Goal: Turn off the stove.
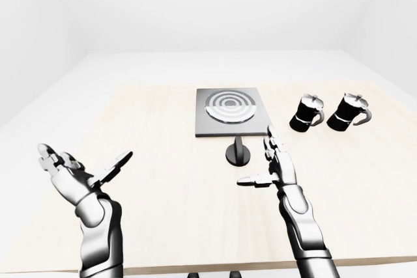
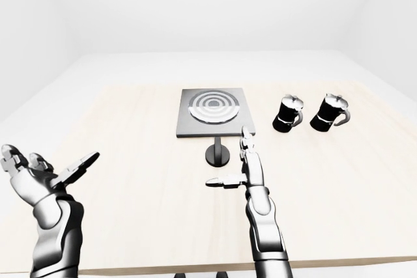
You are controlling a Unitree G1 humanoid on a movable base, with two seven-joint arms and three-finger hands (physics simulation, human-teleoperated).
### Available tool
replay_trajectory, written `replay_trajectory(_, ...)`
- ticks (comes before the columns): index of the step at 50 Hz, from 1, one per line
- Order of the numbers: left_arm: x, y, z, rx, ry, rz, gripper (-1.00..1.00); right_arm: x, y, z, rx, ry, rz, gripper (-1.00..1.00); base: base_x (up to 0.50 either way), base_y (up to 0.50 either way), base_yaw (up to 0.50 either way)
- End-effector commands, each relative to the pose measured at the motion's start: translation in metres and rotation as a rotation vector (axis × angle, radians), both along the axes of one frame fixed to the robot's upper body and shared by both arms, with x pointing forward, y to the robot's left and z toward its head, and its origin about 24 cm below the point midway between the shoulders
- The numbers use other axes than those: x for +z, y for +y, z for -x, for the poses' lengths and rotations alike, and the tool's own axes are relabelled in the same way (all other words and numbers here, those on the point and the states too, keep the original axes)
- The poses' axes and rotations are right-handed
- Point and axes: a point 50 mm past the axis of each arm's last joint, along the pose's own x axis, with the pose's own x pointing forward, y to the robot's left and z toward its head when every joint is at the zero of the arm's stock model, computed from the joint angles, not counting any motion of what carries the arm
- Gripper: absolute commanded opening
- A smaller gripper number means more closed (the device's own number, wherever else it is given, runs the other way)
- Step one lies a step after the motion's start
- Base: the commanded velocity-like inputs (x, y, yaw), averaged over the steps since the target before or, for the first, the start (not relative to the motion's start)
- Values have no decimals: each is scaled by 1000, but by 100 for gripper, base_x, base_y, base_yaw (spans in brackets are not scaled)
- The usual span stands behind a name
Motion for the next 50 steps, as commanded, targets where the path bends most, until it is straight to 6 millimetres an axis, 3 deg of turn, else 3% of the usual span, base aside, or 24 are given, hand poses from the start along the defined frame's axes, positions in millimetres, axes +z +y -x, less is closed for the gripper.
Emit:
replay_trajectory(1, 1, 34, 45, 212, -25, 29, 100, 1, 0, 0, -4, -3, 8, 100, 0, 0, 0)
replay_trajectory(8, -9, 55, 58, 295, -38, 139, 100, 1, 1, 0, -1, -3, 15, 100, 0, 0, 0)
replay_trajectory(15, -11, 69, 71, 345, -25, 135, 100, 0, 1, -1, -1, 4, 23, 100, 0, 0, 0)
replay_trajectory(19, -11, 67, 63, 325, 3, 111, 100, -1, 2, -2, -2, 15, 26, 100, 0, 0, 0)
replay_trajectory(50, -11, 67, 63, 325, 4, 110, 100, -1, 2, -2, -2, 15, 26, 100, 0, 0, 0)
